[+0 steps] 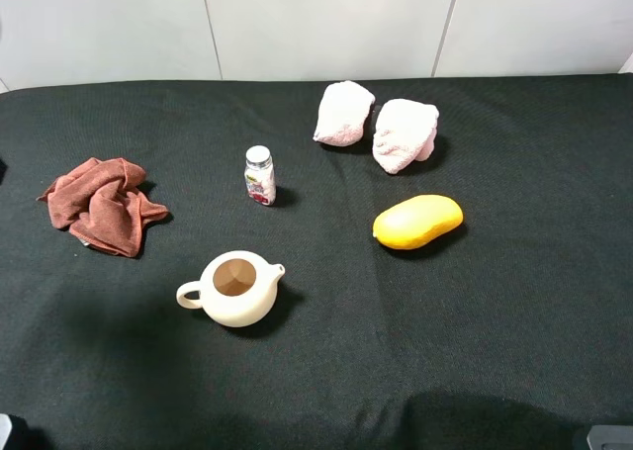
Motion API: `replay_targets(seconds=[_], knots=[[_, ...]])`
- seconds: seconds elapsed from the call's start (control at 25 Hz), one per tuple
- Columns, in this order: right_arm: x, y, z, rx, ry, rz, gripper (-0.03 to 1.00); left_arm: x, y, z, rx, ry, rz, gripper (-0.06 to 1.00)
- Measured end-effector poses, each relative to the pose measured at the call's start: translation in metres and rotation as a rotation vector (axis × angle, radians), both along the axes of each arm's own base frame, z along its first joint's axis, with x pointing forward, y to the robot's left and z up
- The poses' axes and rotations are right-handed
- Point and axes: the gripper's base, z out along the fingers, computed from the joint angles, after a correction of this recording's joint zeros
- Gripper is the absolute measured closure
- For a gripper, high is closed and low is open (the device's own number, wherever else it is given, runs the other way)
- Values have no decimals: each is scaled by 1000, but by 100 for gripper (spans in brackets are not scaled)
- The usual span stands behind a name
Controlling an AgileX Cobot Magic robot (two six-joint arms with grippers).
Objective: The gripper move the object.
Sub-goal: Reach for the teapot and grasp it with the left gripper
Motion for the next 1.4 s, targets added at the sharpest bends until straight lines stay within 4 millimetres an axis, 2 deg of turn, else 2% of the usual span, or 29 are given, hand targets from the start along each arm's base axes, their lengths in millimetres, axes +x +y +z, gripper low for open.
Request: replay_targets(seconds=[0.28,0.48,0.8,1.16,1.4], knots=[[0,0,0,0,0,0,27,41,-2,-18,1,73,-2,18],[0,0,0,0,1,0,27,55,-3,-30,-2,74,-10,18],[0,0,0,0,1,0,27,58,-22,-32,9,70,-111,18],[0,0,0,0,1,0,27,51,-64,-34,19,75,-296,18],[0,0,0,0,0,0,27,47,-97,-53,43,154,-426,18]])
